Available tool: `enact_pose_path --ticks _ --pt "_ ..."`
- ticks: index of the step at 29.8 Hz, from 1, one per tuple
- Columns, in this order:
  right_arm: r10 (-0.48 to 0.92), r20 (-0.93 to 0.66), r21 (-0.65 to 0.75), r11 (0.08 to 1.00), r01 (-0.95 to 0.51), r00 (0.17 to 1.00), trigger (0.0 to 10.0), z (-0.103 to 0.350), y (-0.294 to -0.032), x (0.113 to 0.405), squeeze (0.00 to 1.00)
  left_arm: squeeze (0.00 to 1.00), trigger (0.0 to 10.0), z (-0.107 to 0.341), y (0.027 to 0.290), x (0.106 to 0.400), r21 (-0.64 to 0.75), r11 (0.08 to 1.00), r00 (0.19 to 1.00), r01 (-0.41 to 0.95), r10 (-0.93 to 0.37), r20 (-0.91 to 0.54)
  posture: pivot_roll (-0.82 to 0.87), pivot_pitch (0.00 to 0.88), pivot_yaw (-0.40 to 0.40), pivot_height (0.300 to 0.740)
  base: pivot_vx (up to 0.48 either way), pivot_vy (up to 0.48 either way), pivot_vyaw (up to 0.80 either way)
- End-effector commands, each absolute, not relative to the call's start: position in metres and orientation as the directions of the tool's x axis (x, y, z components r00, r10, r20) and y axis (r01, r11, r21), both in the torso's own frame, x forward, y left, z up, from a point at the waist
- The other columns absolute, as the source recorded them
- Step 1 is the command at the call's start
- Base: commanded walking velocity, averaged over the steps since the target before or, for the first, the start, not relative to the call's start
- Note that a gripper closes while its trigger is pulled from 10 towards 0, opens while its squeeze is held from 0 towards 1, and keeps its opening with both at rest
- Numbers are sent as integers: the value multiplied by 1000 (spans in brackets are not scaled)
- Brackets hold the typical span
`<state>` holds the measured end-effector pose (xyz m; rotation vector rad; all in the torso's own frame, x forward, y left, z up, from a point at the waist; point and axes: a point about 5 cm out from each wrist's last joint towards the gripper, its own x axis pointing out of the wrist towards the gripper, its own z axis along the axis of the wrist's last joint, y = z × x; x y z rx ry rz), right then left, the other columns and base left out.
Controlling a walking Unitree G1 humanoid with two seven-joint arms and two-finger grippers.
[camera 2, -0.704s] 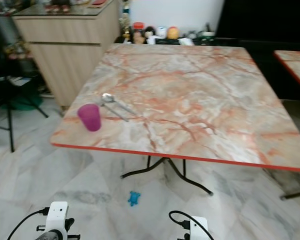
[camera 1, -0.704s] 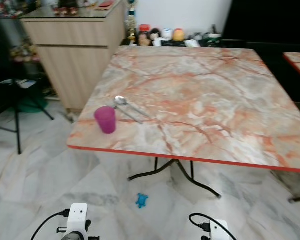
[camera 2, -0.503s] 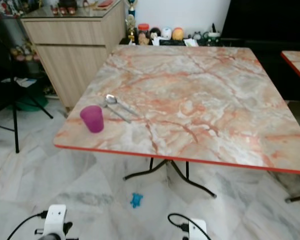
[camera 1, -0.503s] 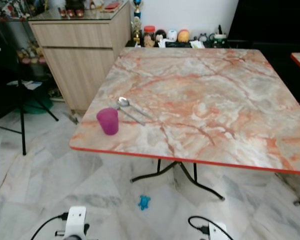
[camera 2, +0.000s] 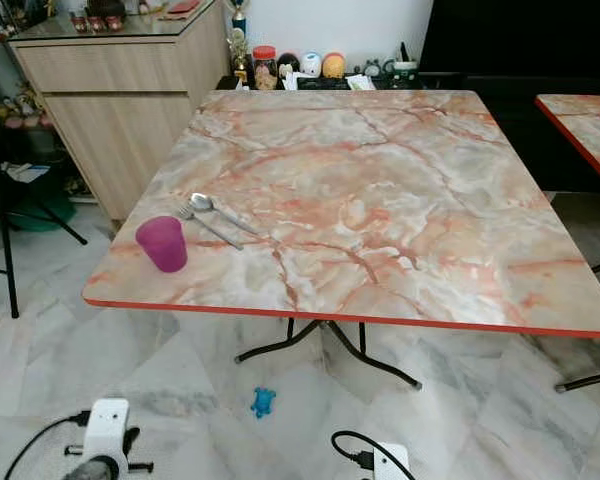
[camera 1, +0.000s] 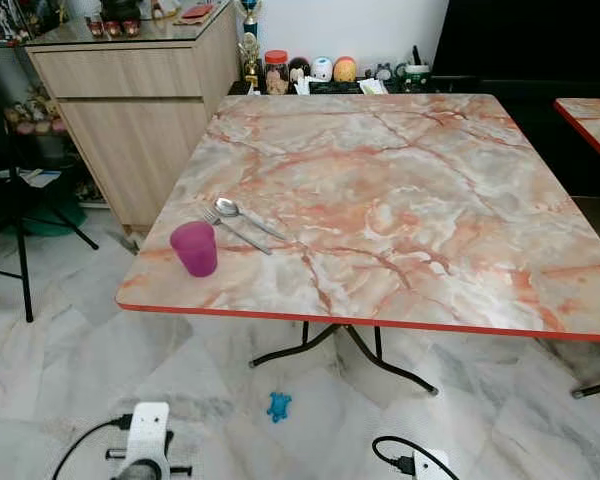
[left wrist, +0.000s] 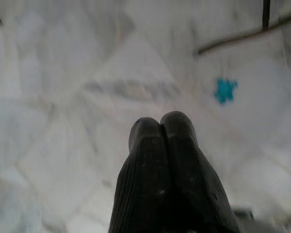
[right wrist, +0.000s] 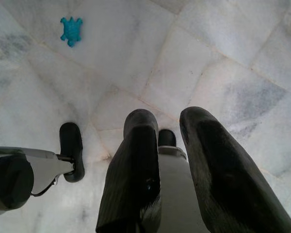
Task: Setting the table
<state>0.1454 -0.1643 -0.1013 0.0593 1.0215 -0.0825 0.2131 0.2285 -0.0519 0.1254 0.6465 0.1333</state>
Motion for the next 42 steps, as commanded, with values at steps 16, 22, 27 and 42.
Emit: enact_pose_path --ticks 16,22,27,42 --pt "-35 -860 1 997 71 509 10000 -102 -167 144 0 0 10000 52 260 198 333 884 939 -329 345 13 129 0 -4 740 0 0 0" --pt "-30 -861 -4 999 53 508 10000 -101 -168 145 0 0 10000 104 253 219 299 853 903 -427 383 196 147 0 -16 740 0 0 0" --pt "-22 -861 -5 999 35 507 10000 -101 -165 147 0 0 10000 137 224 283 232 940 956 -250 201 215 142 0 -7 740 0 0 0" --pt "-20 -862 -20 1000 6 507 10000 -102 -165 146 0 0 10000 156 209 348 58 990 988 -127 121 95 127 9 7 740 0 0 0"
